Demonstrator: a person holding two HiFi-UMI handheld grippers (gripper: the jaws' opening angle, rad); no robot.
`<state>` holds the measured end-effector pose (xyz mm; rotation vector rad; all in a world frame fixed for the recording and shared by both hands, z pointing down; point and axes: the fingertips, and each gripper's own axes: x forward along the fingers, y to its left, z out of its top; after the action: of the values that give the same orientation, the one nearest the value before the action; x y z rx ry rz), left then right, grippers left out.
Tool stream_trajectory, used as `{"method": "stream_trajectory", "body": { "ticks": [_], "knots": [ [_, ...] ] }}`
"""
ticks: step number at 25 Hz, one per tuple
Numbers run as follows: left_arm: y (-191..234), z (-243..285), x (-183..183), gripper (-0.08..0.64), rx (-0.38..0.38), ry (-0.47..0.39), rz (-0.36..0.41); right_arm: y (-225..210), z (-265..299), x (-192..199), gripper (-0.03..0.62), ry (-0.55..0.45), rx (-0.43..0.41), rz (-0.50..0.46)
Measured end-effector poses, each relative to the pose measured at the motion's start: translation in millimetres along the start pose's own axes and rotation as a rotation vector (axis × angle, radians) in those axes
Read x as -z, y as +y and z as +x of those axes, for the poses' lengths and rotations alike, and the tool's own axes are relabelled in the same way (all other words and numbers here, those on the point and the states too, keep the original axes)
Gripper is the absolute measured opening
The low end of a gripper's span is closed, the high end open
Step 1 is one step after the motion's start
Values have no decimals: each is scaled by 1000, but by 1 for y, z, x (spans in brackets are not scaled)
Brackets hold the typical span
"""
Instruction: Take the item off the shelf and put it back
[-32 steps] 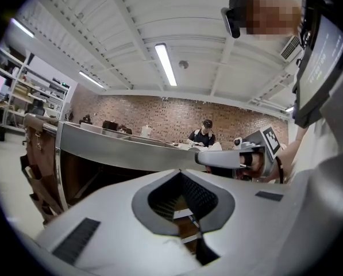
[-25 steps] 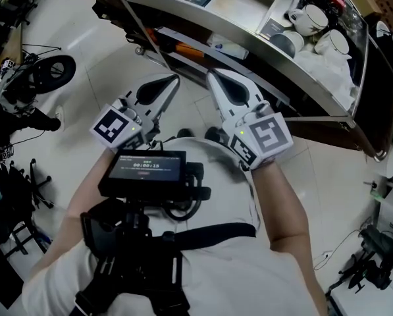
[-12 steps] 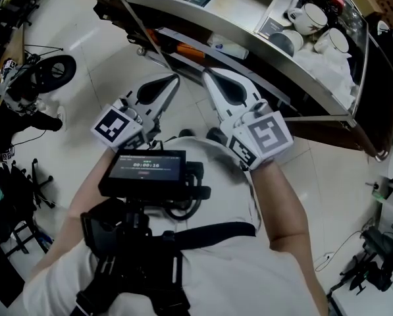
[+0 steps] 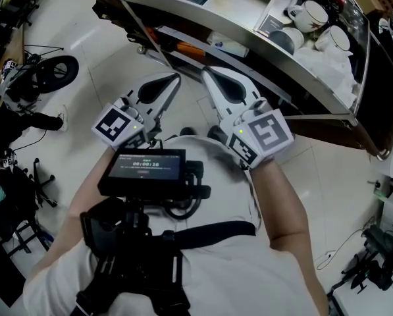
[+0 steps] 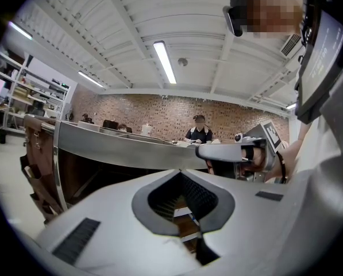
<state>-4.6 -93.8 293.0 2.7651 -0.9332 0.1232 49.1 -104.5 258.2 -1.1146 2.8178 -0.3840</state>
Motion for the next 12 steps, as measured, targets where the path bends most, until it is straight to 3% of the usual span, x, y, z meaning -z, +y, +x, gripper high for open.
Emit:
{"method": "stream_trajectory", "body": {
  "ticks": [12],
  "knots": [
    [1, -1, 5, 8, -5, 10, -2, 3, 5, 4, 5, 4, -25, 25]
  ]
}}
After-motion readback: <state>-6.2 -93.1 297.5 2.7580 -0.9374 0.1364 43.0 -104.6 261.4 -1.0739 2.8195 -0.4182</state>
